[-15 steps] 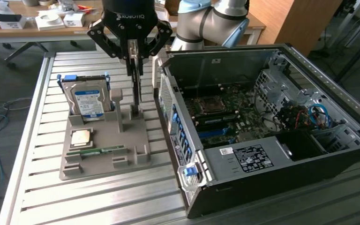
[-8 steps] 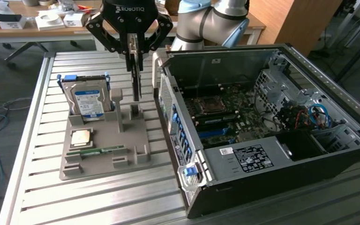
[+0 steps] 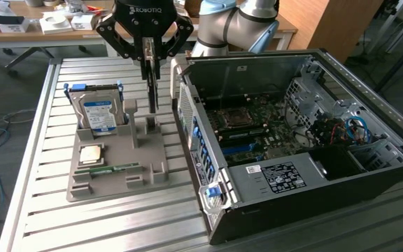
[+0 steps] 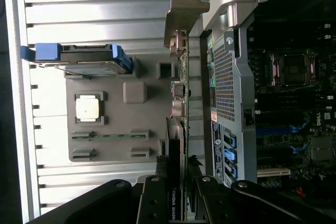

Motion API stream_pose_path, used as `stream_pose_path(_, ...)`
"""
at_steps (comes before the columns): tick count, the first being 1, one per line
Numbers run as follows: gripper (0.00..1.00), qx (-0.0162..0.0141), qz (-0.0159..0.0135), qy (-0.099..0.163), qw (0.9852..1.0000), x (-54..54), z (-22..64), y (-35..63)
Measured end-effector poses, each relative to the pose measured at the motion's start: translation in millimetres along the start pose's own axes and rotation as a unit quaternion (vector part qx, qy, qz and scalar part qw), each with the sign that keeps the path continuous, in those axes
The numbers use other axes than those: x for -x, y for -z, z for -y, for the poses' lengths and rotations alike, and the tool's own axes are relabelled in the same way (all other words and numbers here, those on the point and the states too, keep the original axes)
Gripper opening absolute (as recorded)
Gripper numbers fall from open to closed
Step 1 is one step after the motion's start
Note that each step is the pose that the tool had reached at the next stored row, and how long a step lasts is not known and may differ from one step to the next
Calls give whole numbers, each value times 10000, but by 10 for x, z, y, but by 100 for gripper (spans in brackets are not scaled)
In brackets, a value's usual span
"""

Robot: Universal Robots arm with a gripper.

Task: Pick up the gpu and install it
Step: 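Pick up the gpu and move the gpu toward the slot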

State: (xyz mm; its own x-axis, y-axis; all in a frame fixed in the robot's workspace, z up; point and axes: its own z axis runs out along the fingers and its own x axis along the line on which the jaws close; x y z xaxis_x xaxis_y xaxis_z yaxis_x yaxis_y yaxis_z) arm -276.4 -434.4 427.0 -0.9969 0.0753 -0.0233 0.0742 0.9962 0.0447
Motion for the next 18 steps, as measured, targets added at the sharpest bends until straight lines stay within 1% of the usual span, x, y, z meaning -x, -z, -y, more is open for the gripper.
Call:
stream_pose_path(7, 26, 0, 0, 0, 10000, 1, -3, 51)
stream_pose_path(18, 26, 0, 0, 0, 10000, 4, -8, 173)
